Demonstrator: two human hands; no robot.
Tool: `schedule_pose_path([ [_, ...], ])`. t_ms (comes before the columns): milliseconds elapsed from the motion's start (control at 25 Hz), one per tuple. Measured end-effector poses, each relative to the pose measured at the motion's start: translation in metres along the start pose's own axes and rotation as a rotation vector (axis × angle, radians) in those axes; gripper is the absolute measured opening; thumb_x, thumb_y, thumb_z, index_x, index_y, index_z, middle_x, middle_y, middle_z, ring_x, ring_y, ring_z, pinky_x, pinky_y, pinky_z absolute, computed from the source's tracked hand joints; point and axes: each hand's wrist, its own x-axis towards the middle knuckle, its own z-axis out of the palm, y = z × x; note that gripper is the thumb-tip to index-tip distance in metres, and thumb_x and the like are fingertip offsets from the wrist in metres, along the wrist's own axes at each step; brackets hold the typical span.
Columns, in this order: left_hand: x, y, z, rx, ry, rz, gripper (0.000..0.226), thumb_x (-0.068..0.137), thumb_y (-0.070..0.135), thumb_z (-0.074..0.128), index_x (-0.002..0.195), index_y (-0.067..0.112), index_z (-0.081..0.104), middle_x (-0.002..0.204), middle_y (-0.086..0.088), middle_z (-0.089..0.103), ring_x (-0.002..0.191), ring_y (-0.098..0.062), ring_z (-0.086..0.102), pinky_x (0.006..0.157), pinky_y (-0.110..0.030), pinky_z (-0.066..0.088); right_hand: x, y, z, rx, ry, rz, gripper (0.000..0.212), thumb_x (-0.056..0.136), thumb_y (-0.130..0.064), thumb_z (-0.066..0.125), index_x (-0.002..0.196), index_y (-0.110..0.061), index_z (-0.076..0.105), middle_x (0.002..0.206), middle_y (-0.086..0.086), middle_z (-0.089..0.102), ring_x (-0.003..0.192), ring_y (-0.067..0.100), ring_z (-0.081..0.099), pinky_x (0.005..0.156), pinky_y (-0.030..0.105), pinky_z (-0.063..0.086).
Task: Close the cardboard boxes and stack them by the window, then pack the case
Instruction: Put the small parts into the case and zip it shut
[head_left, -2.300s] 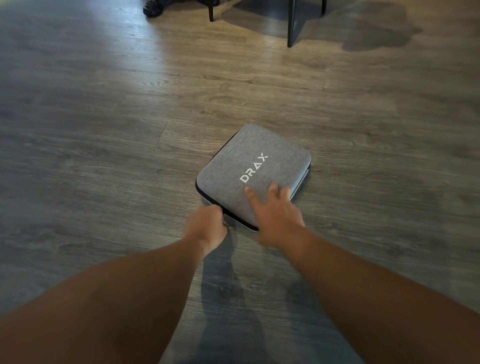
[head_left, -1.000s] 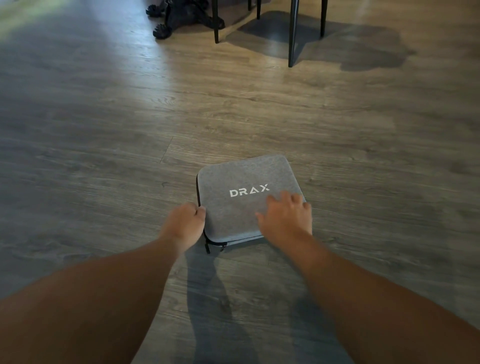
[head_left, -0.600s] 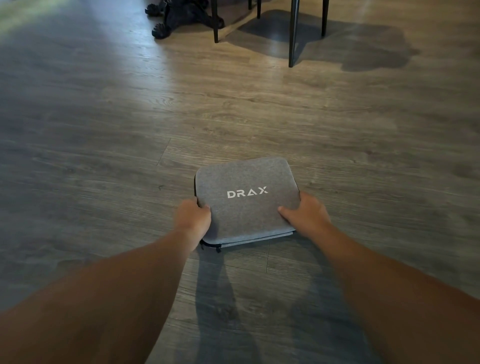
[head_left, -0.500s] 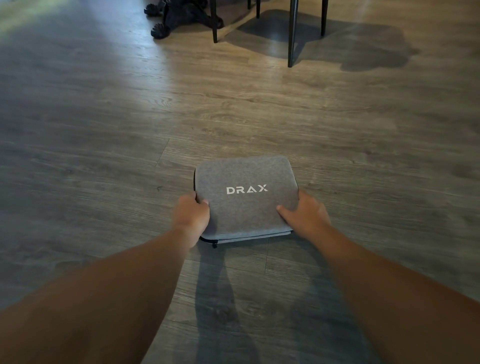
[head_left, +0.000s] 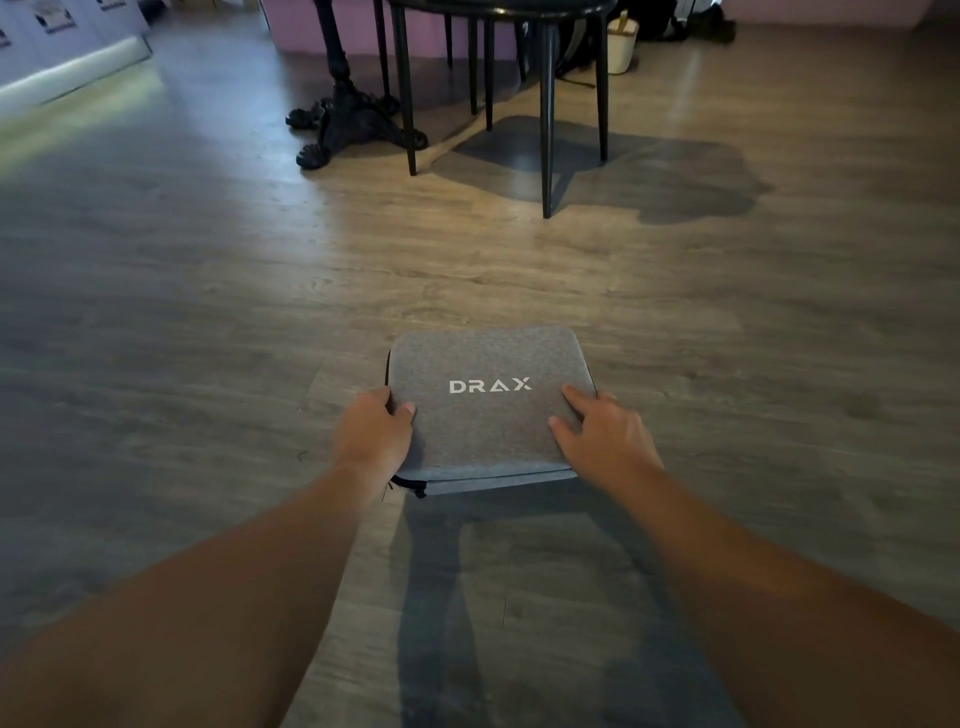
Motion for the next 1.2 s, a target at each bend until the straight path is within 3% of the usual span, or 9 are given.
schedule_pose_path([
  [200,-0.012,0.075,-0.055,-0.025,0.045,0.084,0.016,0.093,0.027,0.065,0.084,0.016,0.060,0.082,0.004,0.063,0.078,-0.014,0.061,0.056,-0.023,0.038,-0.002,-0.042,-0.086,0.007,0.046,-0.009,0.056,0.097,-0.050,0.053,0.149,-0.030,0.046,0.145,0.007,0.050,0.125,0.033,0.055,0.101,0.044,0.048],
  [320,-0.027,0.130,-0.123,0.007,0.059,0.097,0.016,0.094,0.031,0.064,0.104,0.019,0.065,0.095,0.008,0.064,0.084,-0.013,0.062,0.064,-0.022,0.041,-0.013,-0.091,-0.160,-0.009,0.043,-0.031,0.056,0.096,-0.050,0.053,0.148,-0.030,0.047,0.143,0.006,0.051,0.123,0.034,0.056,0.100,0.044,0.048],
  [440,-0.042,0.186,-0.207,0.018,0.073,0.113,0.031,0.096,0.032,0.063,0.123,0.019,0.067,0.098,0.014,0.062,0.079,0.003,0.056,0.061,-0.008,0.034,-0.025,-0.151,-0.242,-0.022,0.034,-0.082,0.052,0.096,-0.050,0.054,0.143,-0.028,0.053,0.134,0.008,0.056,0.119,0.033,0.057,0.099,0.043,0.049],
  [560,-0.047,0.246,-0.299,0.027,0.046,0.112,0.036,0.095,0.033,0.064,0.128,0.018,0.067,0.115,0.002,0.069,0.105,-0.019,0.065,0.077,-0.021,0.049,-0.034,-0.222,-0.324,-0.009,0.007,-0.072,0.053,0.096,-0.049,0.055,0.144,-0.025,0.053,0.137,0.008,0.055,0.123,0.029,0.054,0.104,0.039,0.045],
  [680,-0.044,0.306,-0.397,0.033,0.063,0.107,0.042,0.093,0.035,0.065,0.132,0.019,0.065,0.125,-0.003,0.069,0.114,-0.023,0.064,0.095,-0.033,0.050,-0.042,-0.303,-0.405,-0.006,0.019,-0.081,0.056,0.096,-0.049,0.054,0.146,-0.025,0.051,0.140,0.007,0.054,0.126,0.028,0.053,0.107,0.039,0.043],
  [840,-0.032,0.377,-0.521,0.055,0.078,0.158,0.036,0.091,0.035,0.068,0.124,0.021,0.069,0.119,-0.001,0.070,0.110,-0.024,0.064,0.082,-0.027,0.045,-0.050,-0.411,-0.495,-0.032,0.021,-0.082,0.056,0.096,-0.048,0.055,0.145,-0.022,0.052,0.141,0.009,0.055,0.127,0.029,0.053,0.107,0.038,0.042],
  [920,-0.022,0.402,-0.572,0.087,0.071,0.203,0.017,0.090,0.033,0.068,0.099,0.020,0.069,0.104,-0.004,0.071,0.100,-0.027,0.065,0.075,-0.030,0.047,-0.049,-0.457,-0.531,-0.080,0.033,-0.094,0.052,0.095,-0.050,0.052,0.141,-0.025,0.054,0.137,0.009,0.058,0.121,0.031,0.057,0.099,0.037,0.047],
  [1000,-0.007,0.420,-0.610,0.095,0.071,0.237,0.017,0.090,0.033,0.067,0.084,0.019,0.059,0.090,-0.002,0.067,0.085,-0.023,0.063,0.068,-0.032,0.047,-0.040,-0.495,-0.556,-0.123,0.054,-0.121,0.050,0.095,-0.051,0.048,0.138,-0.027,0.055,0.131,0.008,0.060,0.113,0.031,0.059,0.089,0.037,0.049],
  [1200,0.049,0.442,-0.653,0.071,0.145,0.285,0.023,0.089,0.033,0.069,0.083,0.027,0.048,0.086,0.007,0.051,0.078,-0.014,0.045,0.069,-0.026,0.038,0.017,-0.550,-0.580,-0.143,0.037,-0.170,0.051,0.095,-0.054,0.043,0.137,-0.027,0.054,0.126,0.007,0.059,0.102,0.027,0.062,0.089,0.043,0.054],
])
